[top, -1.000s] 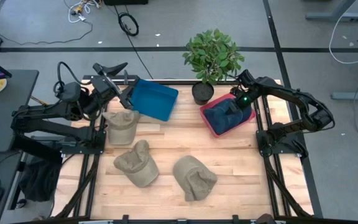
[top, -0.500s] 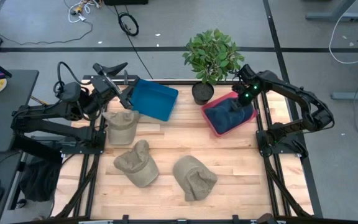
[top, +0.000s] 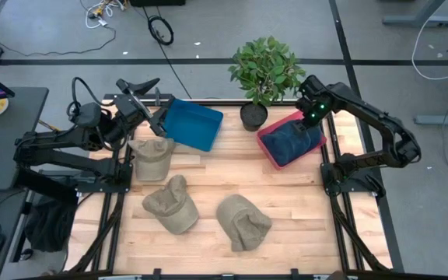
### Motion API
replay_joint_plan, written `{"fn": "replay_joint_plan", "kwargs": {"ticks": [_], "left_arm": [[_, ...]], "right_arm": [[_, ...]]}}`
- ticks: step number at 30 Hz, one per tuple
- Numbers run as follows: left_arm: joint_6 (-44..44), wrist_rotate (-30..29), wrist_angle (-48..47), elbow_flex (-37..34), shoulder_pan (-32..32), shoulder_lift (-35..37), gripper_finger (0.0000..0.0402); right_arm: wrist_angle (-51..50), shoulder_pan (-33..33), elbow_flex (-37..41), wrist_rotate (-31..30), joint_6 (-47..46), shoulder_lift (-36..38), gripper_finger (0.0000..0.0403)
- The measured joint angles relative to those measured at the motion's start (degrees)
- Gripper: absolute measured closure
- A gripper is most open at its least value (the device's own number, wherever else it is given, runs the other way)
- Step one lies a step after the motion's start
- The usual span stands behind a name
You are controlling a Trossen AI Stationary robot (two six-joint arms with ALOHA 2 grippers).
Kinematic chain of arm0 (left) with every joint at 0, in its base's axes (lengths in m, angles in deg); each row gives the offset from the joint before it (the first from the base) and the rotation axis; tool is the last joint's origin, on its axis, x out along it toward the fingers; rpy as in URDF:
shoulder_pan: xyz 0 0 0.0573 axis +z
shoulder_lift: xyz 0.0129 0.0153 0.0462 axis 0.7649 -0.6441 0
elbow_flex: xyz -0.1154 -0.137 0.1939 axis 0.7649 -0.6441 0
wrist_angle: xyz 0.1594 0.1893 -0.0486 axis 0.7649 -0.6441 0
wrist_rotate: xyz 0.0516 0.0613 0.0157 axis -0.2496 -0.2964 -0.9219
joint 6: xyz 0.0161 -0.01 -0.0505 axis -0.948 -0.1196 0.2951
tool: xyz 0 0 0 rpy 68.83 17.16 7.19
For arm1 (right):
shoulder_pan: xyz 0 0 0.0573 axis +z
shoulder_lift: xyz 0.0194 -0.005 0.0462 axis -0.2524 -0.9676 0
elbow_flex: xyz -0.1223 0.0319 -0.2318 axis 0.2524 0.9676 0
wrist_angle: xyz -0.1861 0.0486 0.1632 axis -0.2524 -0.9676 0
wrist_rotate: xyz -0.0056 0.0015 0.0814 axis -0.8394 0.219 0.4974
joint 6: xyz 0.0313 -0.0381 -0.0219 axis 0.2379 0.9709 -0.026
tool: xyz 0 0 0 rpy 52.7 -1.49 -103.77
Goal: Pick & Place hat
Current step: Put the blue cap into the red bin, then put the middle brown cap into the blue bin
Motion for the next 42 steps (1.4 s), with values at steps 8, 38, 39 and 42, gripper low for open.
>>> {"fn": "replay_joint_plan", "kwargs": {"ticks": [8, 38, 39, 42], "left_arm": [[0.13, 0.00, -0.61, 0.00, -0.01, 0.00, 0.0086], [19.37, -0.02, -12.50, 0.00, 3.81, 0.02, 0.0086], [19.39, 0.00, -14.40, 0.00, 3.67, 0.00, 0.0086], [19.41, 1.19, -18.95, 0.00, 1.55, -0.78, 0.0094]], "right_arm": [[-3.53, 2.07, -3.19, -11.38, -2.03, 0.00, 0.0233], [9.50, 23.28, -3.24, 16.81, -22.48, 28.21, 0.0401], [11.40, 25.55, -3.24, 15.61, -23.19, 27.37, 0.0401], [18.28, 31.94, -3.21, 13.14, -23.99, 24.36, 0.0401]]}}
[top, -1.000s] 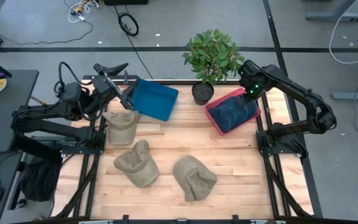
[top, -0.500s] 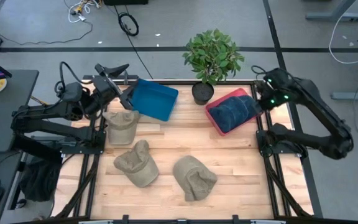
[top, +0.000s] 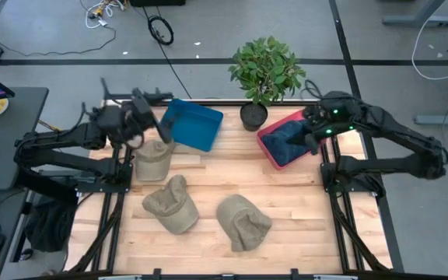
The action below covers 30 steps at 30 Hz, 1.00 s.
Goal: Pick & Place hat
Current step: Put the middle brown cap into the blue bin
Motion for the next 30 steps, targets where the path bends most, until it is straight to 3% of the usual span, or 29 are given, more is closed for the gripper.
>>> {"fn": "replay_joint_plan", "kwargs": {"ticks": [8, 12, 19, 25, 30], "left_arm": [[8.98, 0.57, -7.54, 0.02, -7.00, -2.24, 0.0119], [18.86, 0.79, -14.98, 0.00, -9.91, -3.37, 0.0133], [32.62, 6.62, -21.56, 0.85, -12.77, -6.07, 0.0177], [37.37, 6.64, -35.33, 13.28, -14.22, -15.29, 0.0228], [37.41, 9.17, -53.51, 26.61, -14.14, -25.17, 0.0245]], "right_arm": [[17.76, 9.61, 0.02, -0.44, 1.95, -10.91, 0.0397], [21.42, 13.03, 0.02, -0.45, 3.00, -15.60, 0.0400], [21.41, 19.06, 0.02, -0.44, 6.75, -21.54, 0.0396], [21.56, 21.25, 0.04, -4.89, 9.63, -24.83, 0.0398], [21.69, 21.54, 0.04, -4.94, 11.69, -25.60, 0.0397]]}}
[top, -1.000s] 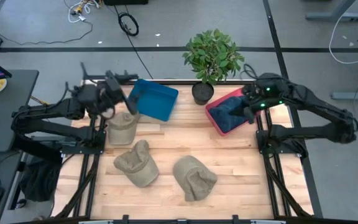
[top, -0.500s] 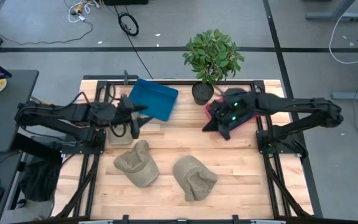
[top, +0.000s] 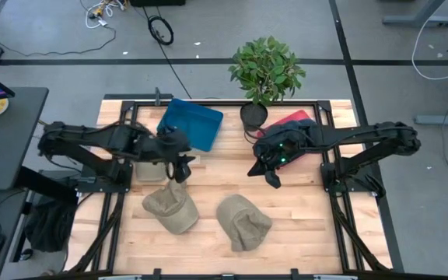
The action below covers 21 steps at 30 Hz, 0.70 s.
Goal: Pick & Place hat
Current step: Put the middle brown cap into the blue bin
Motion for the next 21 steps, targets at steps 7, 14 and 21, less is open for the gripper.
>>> {"fn": "replay_joint_plan", "kwargs": {"ticks": [7, 14, 21], "left_arm": [[0.67, 8.29, -12.77, 3.48, -0.10, -6.84, 0.0246], [6.18, 7.26, -17.02, 3.46, -1.76, -8.28, 0.0254], [7.03, 2.50, -14.04, 1.33, -3.62, -8.05, 0.0286]], "right_arm": [[0.45, 0.33, 0.00, 0.01, 3.41, 0.22, 0.0397], [0.13, 1.81, 0.00, 0.01, 4.67, 0.22, 0.0397], [0.02, 3.06, 0.00, 0.06, 3.53, 0.22, 0.0397]]}}
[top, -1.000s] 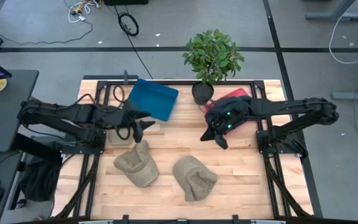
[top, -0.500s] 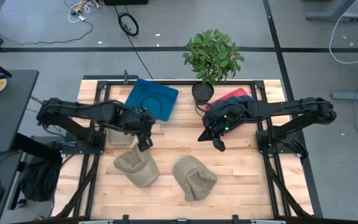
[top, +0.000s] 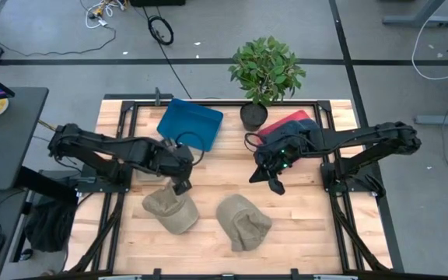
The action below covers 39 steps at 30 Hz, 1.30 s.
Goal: Pick & Place hat
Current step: Put the middle brown cap into the blue bin
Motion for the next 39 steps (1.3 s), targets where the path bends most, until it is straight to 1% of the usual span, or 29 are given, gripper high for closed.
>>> {"fn": "replay_joint_plan", "kwargs": {"ticks": [6, 8, 9, 12, 16, 21, 24, 27, 29, 31, 33, 37, 39], "left_arm": [[-2.82, 0.09, 17.98, -9.52, -0.31, -0.10, 0.0307], [-4.31, 1.73, 23.31, -12.09, -0.35, -0.12, 0.0312], [-4.78, 2.67, 24.48, -13.02, -0.35, -0.12, 0.0314], [-6.51, 4.95, 23.33, -15.68, -0.49, -0.10, 0.0318], [-7.95, 8.85, 21.29, -19.57, -1.44, 1.66, 0.0319], [-8.56, 9.27, 22.44, -26.55, -3.09, 7.71, 0.0319], [-8.69, 9.20, 23.09, -31.43, -3.06, 12.74, 0.0319], [-8.57, 9.13, 24.65, -36.21, -1.73, 16.97, 0.0319], [-6.35, 9.16, 24.56, -38.71, 0.02, 18.73, 0.0319], [-3.28, 11.02, 24.16, -40.98, 2.06, 19.86, 0.0313], [-1.70, 13.43, 24.53, -42.51, 3.77, 19.98, 0.0298], [-0.99, 17.96, 25.14, -44.73, 6.38, 19.58, 0.0246], [0.54, 18.81, 24.89, -45.51, 7.50, 19.35, 0.0216]], "right_arm": [[-0.28, 0.17, 0.00, -0.04, -5.91, 0.00, 0.0396], [-0.29, 0.63, 0.00, -0.04, -8.24, 0.00, 0.0396], [-0.28, 0.98, 0.00, -0.02, -9.50, 0.00, 0.0396], [-0.28, 2.09, 0.00, -0.40, -13.11, 0.00, 0.0396], [-0.29, 3.49, 0.02, -3.17, -17.47, 0.00, 0.0396], [-0.23, 5.03, 0.02, -9.64, -23.19, 0.00, 0.0396], [0.44, 5.73, 0.04, -11.83, -26.07, 0.00, 0.0396], [1.02, 6.15, 0.04, -13.25, -27.90, 0.00, 0.0396], [1.56, 6.20, 0.04, -14.12, -29.03, 0.00, 0.0396], [1.86, 6.16, 0.04, -14.99, -30.26, 0.00, 0.0396], [2.10, 6.14, 0.04, -15.60, -31.07, 0.00, 0.0396], [2.27, 6.14, 0.04, -16.62, -33.14, 0.00, 0.0396], [2.36, 6.00, 0.04, -16.61, -34.03, 0.00, 0.0396]]}}
